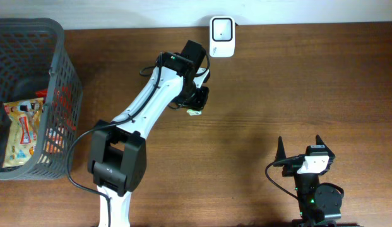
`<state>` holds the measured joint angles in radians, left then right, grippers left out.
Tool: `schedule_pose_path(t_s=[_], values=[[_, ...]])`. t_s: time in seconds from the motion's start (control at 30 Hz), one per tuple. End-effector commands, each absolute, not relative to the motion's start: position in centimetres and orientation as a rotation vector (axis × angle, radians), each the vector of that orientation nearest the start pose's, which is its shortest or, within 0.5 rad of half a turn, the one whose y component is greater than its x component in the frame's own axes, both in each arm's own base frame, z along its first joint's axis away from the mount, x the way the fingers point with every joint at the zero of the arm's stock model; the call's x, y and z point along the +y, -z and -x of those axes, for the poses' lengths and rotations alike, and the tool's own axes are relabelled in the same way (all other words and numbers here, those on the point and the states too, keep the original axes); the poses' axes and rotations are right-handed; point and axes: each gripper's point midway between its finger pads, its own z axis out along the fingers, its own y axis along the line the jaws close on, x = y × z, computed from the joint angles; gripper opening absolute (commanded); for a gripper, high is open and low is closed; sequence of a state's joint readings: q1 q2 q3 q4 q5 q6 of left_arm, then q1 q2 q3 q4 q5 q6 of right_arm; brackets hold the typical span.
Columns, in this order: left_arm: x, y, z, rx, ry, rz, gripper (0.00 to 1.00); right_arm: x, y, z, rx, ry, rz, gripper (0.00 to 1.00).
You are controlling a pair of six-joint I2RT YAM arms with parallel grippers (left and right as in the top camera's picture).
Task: Scan the item barcode
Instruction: 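Lift the tissue pack out and place it on the table center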
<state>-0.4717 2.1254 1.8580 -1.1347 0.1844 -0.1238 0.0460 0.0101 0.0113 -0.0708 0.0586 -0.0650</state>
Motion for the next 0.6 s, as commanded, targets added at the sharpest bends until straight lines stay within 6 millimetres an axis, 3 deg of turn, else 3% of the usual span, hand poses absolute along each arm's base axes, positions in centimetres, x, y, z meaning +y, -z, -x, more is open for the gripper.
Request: schedule_pose_path(t_s=[0.0, 0.07, 0.2, 0.33, 0.43, 0.53, 0.57], values=[[-23.3, -9.7, -39.4, 2.935, 0.335, -0.545, 0.56, 0.4, -15.6, -24.6, 1.647, 0.058, 0.061, 0.98], [-23.3, -10.1, -39.6, 2.928, 0.338, -0.542, 0.68, 0.4, -15.6, -24.6, 1.647, 0.059, 0.061, 0.98], [-22.7, -12.7, -40.4, 2.911, 0.342, -0.514, 0.75, 0.4, -15.6, -24.6, 1.647, 0.058, 0.061, 0.98], [-21.1, -18.7, -41.7, 2.848, 0.354, -0.448, 0.76, 0.4, -15.6, -24.6, 1.647, 0.058, 0.061, 0.98], [-19.0, -24.6, -42.3, 2.762, 0.364, -0.381, 0.82, 0.4, -15.6, -24.6, 1.647, 0.058, 0.061, 0.99], [-15.1, -29.9, -42.7, 2.661, 0.309, -0.274, 0.91, 0.4, -15.6, -24.6, 1.647, 0.058, 0.061, 0.98], [-12.9, -31.7, -42.8, 2.622, 0.255, -0.215, 0.97, 0.4, -15.6, -24.6, 1.647, 0.058, 0.061, 0.98]])
